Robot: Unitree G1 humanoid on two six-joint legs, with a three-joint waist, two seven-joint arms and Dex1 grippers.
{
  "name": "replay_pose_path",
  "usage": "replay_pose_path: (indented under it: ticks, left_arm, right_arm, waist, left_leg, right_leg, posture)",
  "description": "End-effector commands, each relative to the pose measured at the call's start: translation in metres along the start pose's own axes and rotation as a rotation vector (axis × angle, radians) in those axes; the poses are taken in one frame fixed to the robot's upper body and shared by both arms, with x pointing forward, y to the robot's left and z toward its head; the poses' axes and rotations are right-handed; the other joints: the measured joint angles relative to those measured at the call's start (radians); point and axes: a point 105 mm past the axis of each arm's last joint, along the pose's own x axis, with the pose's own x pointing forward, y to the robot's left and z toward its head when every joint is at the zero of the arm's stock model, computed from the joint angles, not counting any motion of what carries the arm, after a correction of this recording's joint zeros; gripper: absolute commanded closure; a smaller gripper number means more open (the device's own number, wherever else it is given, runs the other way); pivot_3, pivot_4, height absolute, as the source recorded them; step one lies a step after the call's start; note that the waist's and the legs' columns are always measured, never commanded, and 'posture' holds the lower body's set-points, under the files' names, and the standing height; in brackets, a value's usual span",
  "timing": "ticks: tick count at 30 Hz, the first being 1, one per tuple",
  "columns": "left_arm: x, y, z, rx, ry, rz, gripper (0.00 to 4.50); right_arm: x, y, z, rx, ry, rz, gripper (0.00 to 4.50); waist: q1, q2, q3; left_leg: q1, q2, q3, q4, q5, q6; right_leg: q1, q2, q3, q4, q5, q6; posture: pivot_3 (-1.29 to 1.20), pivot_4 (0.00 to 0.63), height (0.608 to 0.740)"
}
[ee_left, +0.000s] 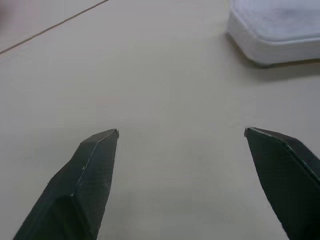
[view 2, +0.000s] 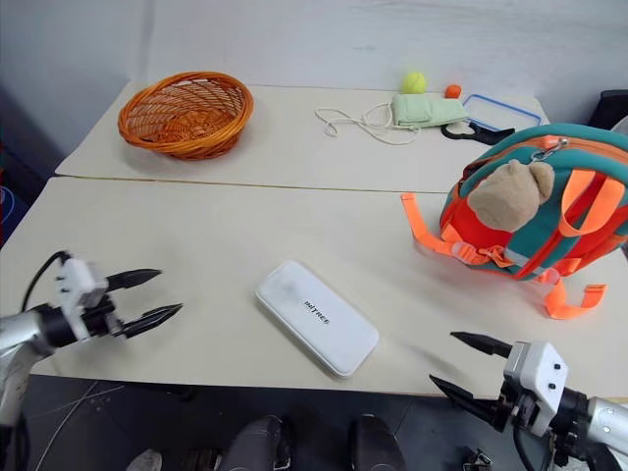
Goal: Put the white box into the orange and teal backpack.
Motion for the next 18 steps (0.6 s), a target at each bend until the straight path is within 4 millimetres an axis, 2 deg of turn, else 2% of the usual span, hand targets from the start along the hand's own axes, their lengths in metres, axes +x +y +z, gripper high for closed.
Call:
replay_pose_path:
  ticks: [1, 5, 8, 10, 11, 14, 18]
  left_arm:
    - [0.033, -0.010, 0.013, 0.068, -0.007, -0.073, 1.51]
    - [0.069, -0.007, 0.021, 0.112, -0.017, -0.121, 2.78]
    - [0.092, -0.004, 0.026, 0.153, -0.013, -0.147, 3.71]
    - [0.101, -0.002, 0.026, 0.178, -0.005, -0.150, 4.39]
    - [0.106, -0.002, 0.027, 0.191, -0.008, -0.151, 4.47]
    - [0.117, -0.002, 0.023, 0.148, 0.031, -0.145, 4.47]
    - [0.122, -0.017, 0.024, 0.134, 0.013, -0.217, 4.47]
  right_arm:
    - [0.015, 0.022, 0.006, 0.008, -0.005, 0.135, 2.01]
    - [0.036, 0.036, 0.002, 0.006, 0.018, 0.239, 3.48]
    - [0.053, 0.036, -0.003, -0.020, 0.027, 0.277, 4.49]
    - [0.060, 0.035, -0.005, -0.028, 0.030, 0.298, 4.50]
    - [0.063, 0.030, -0.006, -0.042, 0.035, 0.285, 4.50]
    - [0.070, 0.017, -0.005, -0.051, 0.030, 0.244, 4.50]
    - [0.077, 0.006, -0.001, -0.070, 0.017, 0.225, 4.50]
  waist:
    - [0.003, -0.001, 0.000]
    - [0.007, -0.001, -0.001]
    - [0.005, -0.001, -0.001]
    - [0.006, -0.001, -0.001]
    - [0.008, -0.001, -0.001]
    - [0.011, -0.001, -0.001]
    - [0.013, -0.001, -0.001]
  left_leg:
    - [0.000, 0.000, 0.000, 0.000, 0.000, 0.000]
    - [0.000, 0.000, 0.001, 0.002, 0.003, -0.004]
    - [-0.001, 0.000, 0.001, 0.004, 0.003, -0.005]
    - [-0.001, 0.000, 0.001, 0.006, 0.003, -0.005]
    - [-0.001, 0.000, 0.001, 0.007, 0.003, -0.005]
    - [-0.002, 0.001, 0.001, 0.009, 0.003, -0.005]
    - [-0.005, 0.001, 0.000, 0.015, 0.002, -0.004]
  right_leg:
    - [0.000, 0.000, 0.000, 0.000, 0.000, 0.000]
    - [0.000, 0.002, 0.000, 0.001, 0.000, 0.000]
    - [-0.001, 0.002, 0.000, 0.002, 0.000, 0.000]
    - [-0.001, 0.003, 0.000, 0.003, 0.000, 0.000]
    - [-0.001, 0.003, 0.000, 0.004, 0.000, 0.000]
    - [-0.001, 0.003, 0.000, 0.004, 0.000, 0.000]
    - [-0.001, 0.002, 0.000, 0.005, 0.000, 0.000]
  posture:
    - [0.00, 0.150, 0.740]
    - [0.00, 0.150, 0.740]
    - [0.00, 0.150, 0.740]
    - [0.00, 0.150, 0.740]
    - [0.00, 0.150, 0.740]
    - [0.00, 0.150, 0.740]
    - [0.00, 0.150, 0.740]
